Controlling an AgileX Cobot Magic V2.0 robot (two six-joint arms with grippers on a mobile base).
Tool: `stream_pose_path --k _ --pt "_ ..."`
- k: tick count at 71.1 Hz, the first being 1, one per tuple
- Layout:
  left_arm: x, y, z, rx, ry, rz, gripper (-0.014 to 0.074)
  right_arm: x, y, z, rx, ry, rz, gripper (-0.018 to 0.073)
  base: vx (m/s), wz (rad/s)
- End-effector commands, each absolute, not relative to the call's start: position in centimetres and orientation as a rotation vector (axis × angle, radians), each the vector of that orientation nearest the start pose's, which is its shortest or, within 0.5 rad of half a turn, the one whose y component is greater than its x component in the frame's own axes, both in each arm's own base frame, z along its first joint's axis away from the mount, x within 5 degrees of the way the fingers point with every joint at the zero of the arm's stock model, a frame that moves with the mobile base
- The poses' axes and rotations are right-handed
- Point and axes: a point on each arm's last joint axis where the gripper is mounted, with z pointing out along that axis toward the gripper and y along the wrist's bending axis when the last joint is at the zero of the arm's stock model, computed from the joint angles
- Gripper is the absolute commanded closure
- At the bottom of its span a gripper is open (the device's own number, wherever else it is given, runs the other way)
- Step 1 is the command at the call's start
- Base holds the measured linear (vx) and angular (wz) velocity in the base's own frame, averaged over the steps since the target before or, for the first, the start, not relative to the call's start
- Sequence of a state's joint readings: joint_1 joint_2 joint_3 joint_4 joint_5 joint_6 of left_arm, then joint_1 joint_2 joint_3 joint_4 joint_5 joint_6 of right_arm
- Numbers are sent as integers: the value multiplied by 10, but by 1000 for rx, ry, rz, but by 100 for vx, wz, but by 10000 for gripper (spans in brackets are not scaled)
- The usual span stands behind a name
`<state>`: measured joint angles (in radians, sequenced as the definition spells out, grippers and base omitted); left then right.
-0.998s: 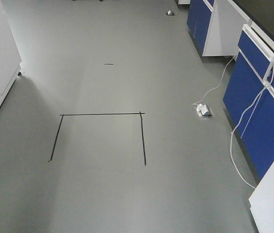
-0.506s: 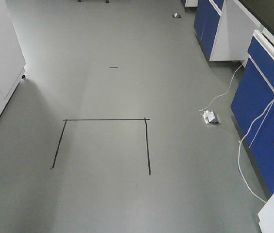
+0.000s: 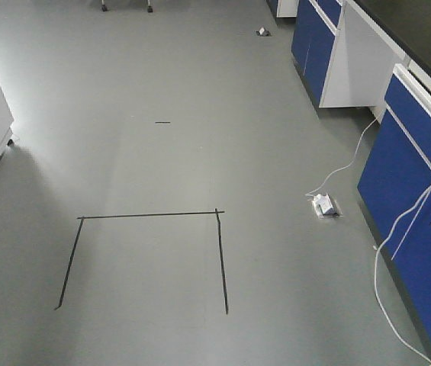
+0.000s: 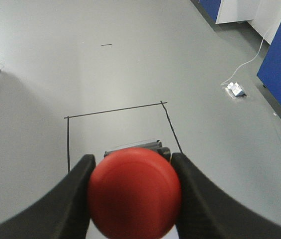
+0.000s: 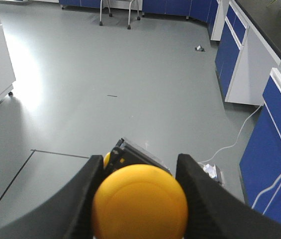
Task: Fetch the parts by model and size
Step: 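Drive the base away from the bench holding both buttons, then drive the base toward the bench with the red tray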
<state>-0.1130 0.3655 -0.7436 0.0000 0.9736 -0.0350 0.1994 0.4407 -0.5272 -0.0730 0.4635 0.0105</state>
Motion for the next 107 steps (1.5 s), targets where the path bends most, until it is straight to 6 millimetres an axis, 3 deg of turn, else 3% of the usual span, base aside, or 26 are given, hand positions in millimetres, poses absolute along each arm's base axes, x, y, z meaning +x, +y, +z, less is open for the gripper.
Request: stream_pose_path --k 1,107 --pt "47 -6 362 73 1985 -114 602 92 16 333 -217 1745 63 569 38 -5" --pt "47 -6 362 74 1986 -113 602 92 16 333 -217 1745 63 569 54 2"
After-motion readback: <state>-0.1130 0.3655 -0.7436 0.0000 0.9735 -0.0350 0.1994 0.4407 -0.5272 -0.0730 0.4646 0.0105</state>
